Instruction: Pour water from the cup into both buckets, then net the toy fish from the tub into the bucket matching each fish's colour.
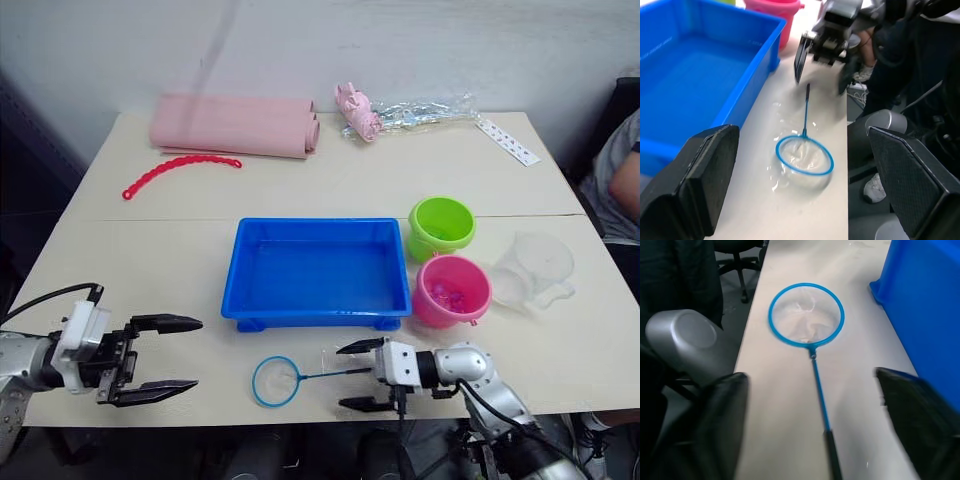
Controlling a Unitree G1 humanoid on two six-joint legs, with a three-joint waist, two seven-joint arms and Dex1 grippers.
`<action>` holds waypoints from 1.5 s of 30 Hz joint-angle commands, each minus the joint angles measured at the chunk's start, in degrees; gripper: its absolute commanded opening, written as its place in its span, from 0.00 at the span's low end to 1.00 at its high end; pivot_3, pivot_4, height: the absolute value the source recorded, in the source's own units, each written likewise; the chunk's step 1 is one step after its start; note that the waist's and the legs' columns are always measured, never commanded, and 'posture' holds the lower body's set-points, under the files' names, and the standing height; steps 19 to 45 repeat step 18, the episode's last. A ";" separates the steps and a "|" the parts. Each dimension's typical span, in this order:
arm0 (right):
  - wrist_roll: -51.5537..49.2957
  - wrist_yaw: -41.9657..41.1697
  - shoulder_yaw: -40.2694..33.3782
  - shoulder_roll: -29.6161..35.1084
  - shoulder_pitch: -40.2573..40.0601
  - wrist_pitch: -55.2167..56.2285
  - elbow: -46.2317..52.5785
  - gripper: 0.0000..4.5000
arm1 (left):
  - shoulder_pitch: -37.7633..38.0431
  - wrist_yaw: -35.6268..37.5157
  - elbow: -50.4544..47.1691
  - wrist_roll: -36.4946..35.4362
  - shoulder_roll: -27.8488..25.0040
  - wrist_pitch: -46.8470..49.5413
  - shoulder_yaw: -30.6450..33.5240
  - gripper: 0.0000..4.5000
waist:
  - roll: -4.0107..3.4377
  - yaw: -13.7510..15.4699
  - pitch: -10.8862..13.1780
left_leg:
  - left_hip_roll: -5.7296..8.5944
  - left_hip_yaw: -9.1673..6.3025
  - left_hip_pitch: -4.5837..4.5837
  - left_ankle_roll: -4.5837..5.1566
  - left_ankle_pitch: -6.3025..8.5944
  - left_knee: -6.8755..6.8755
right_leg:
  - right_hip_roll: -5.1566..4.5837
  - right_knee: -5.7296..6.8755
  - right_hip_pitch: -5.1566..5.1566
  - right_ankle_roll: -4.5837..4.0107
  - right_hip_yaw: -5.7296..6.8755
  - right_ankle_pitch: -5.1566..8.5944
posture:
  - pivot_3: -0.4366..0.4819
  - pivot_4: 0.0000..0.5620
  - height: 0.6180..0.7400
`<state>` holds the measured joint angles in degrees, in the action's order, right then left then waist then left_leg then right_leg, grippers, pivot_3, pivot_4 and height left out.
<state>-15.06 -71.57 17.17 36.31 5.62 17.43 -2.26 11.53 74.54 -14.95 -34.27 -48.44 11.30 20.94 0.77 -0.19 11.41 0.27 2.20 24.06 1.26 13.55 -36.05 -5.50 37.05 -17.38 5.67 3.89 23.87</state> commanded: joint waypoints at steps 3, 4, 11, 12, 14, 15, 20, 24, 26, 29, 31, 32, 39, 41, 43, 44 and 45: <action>-9.08 -3.08 -9.31 9.42 -6.52 -5.78 10.96 0.99 | 5.68 -3.56 0.48 4.29 -0.29 -2.47 6.11 1.00 | -0.01 0.00 0.01 | 0.00 0.00 0.01 0.02 0.02 0.01 | -0.02 -0.03 0.01 0.00 0.00 0.00 | 0.48 0.27 1.00; -10.13 -3.23 -10.51 10.43 -7.56 -6.48 12.10 0.99 | 6.52 -3.79 0.57 4.65 -0.17 -2.83 6.67 1.00 | 0.00 0.00 0.00 | -0.01 0.00 -0.01 0.02 0.02 0.02 | -0.01 -0.06 0.03 0.00 0.00 0.00 | 0.48 0.27 1.00; -17.41 -3.30 -36.79 18.02 -22.49 -9.27 15.50 0.99 | 11.47 -7.32 8.54 8.23 2.96 -10.04 13.32 1.00 | -0.04 0.23 0.02 | -0.01 0.01 0.00 0.12 0.13 0.00 | -0.02 -0.20 0.13 0.00 0.05 0.00 | 0.48 0.27 1.00; -17.71 -2.84 -40.13 18.24 -23.37 -9.82 14.73 0.99 | 11.21 -8.28 9.04 9.15 3.21 -10.81 13.17 1.00 | -0.02 0.33 0.01 | -0.01 0.02 -0.01 0.18 0.16 -0.01 | -0.02 -0.23 0.16 0.00 0.06 0.00 | 0.48 0.27 1.00; -18.02 -2.38 -44.97 18.19 -24.59 -10.76 13.87 0.99 | 10.49 -9.60 9.66 10.24 3.61 -12.11 12.63 1.00 | 0.05 0.37 -0.03 | -0.01 0.02 -0.03 0.27 0.23 -0.02 | -0.03 -0.25 0.21 0.00 0.07 0.00 | 0.48 0.27 1.00; -17.81 -2.59 -47.02 18.17 -25.19 -10.76 13.37 0.99 | 10.07 -9.98 9.82 10.25 3.80 -12.31 12.30 1.00 | 0.06 0.41 -0.04 | -0.01 0.01 -0.04 0.31 0.25 -0.01 | -0.04 -0.25 0.22 0.00 0.07 0.00 | 0.48 0.27 1.00; -16.70 -2.68 -50.49 17.90 -25.40 -10.09 11.61 0.99 | 9.20 -10.59 10.00 10.47 4.28 -13.35 11.26 1.00 | 0.06 0.42 -0.04 | -0.01 0.01 -0.05 0.43 0.35 0.00 | -0.06 -0.25 0.22 -0.01 0.05 0.00 | 0.48 0.27 1.00; -16.70 -2.68 -50.49 17.90 -25.40 -10.09 11.61 0.99 | 9.20 -10.59 10.00 10.47 4.28 -13.35 11.26 1.00 | 0.06 0.42 -0.04 | -0.01 0.01 -0.05 0.43 0.35 0.00 | -0.06 -0.25 0.22 -0.01 0.05 0.00 | 0.48 0.27 1.00; -16.70 -2.68 -50.49 17.90 -25.40 -10.09 11.61 0.99 | 9.20 -10.59 10.00 10.47 4.28 -13.35 11.26 1.00 | 0.06 0.42 -0.04 | -0.01 0.01 -0.05 0.43 0.35 0.00 | -0.06 -0.25 0.22 -0.01 0.05 0.00 | 0.48 0.27 1.00; -16.70 -2.68 -50.49 17.90 -25.40 -10.09 11.61 0.99 | 9.20 -10.59 10.00 10.47 4.28 -13.35 11.26 1.00 | 0.06 0.42 -0.04 | -0.01 0.01 -0.05 0.43 0.35 0.00 | -0.06 -0.25 0.22 -0.01 0.05 0.00 | 0.48 0.27 1.00; -16.70 -2.68 -50.49 17.90 -25.40 -10.09 11.61 0.99 | 9.20 -10.59 10.00 10.47 4.28 -13.35 11.26 1.00 | 0.06 0.42 -0.04 | -0.01 0.01 -0.05 0.43 0.35 0.00 | -0.06 -0.25 0.22 -0.01 0.05 0.00 | 0.48 0.27 1.00; -16.70 -2.68 -50.49 17.90 -25.40 -10.09 11.61 0.99 | 9.20 -10.59 10.00 10.47 4.28 -13.35 11.26 1.00 | 0.06 0.42 -0.04 | -0.01 0.01 -0.05 0.43 0.35 0.00 | -0.06 -0.25 0.22 -0.01 0.05 0.00 | 0.48 0.27 1.00; -16.70 -2.68 -50.49 17.90 -25.40 -10.09 11.61 0.99 | 9.20 -10.59 10.00 10.47 4.28 -13.35 11.26 1.00 | 0.06 0.42 -0.04 | -0.01 0.01 -0.05 0.43 0.35 0.00 | -0.06 -0.25 0.22 -0.01 0.05 0.00 | 0.48 0.27 1.00; -16.70 -2.68 -50.49 17.90 -25.40 -10.09 11.61 0.99 | 9.20 -10.59 10.00 10.47 4.28 -13.35 11.26 1.00 | 0.06 0.42 -0.04 | -0.01 0.01 -0.05 0.43 0.35 0.00 | -0.06 -0.25 0.22 -0.01 0.05 0.00 | 0.48 0.27 1.00; -16.70 -2.68 -50.49 17.90 -25.40 -10.09 11.61 0.99 | 9.20 -10.59 10.00 10.47 4.28 -13.35 11.26 1.00 | 0.06 0.42 -0.04 | -0.01 0.01 -0.05 0.43 0.35 0.00 | -0.06 -0.25 0.22 -0.01 0.05 0.00 | 0.48 0.27 1.00; -16.70 -2.68 -50.49 17.90 -25.40 -10.09 11.61 0.99 | 9.20 -10.59 10.00 10.47 4.28 -13.35 11.26 1.00 | 0.06 0.42 -0.04 | -0.01 0.01 -0.05 0.43 0.35 0.00 | -0.06 -0.25 0.22 -0.01 0.05 0.00 | 0.48 0.27 1.00; -16.70 -2.68 -50.49 17.90 -25.40 -10.09 11.61 0.99 | 9.20 -10.59 10.00 10.47 4.28 -13.35 11.26 1.00 | 0.06 0.42 -0.04 | -0.01 0.01 -0.05 0.43 0.35 0.00 | -0.06 -0.25 0.22 -0.01 0.05 0.00 | 0.48 0.27 1.00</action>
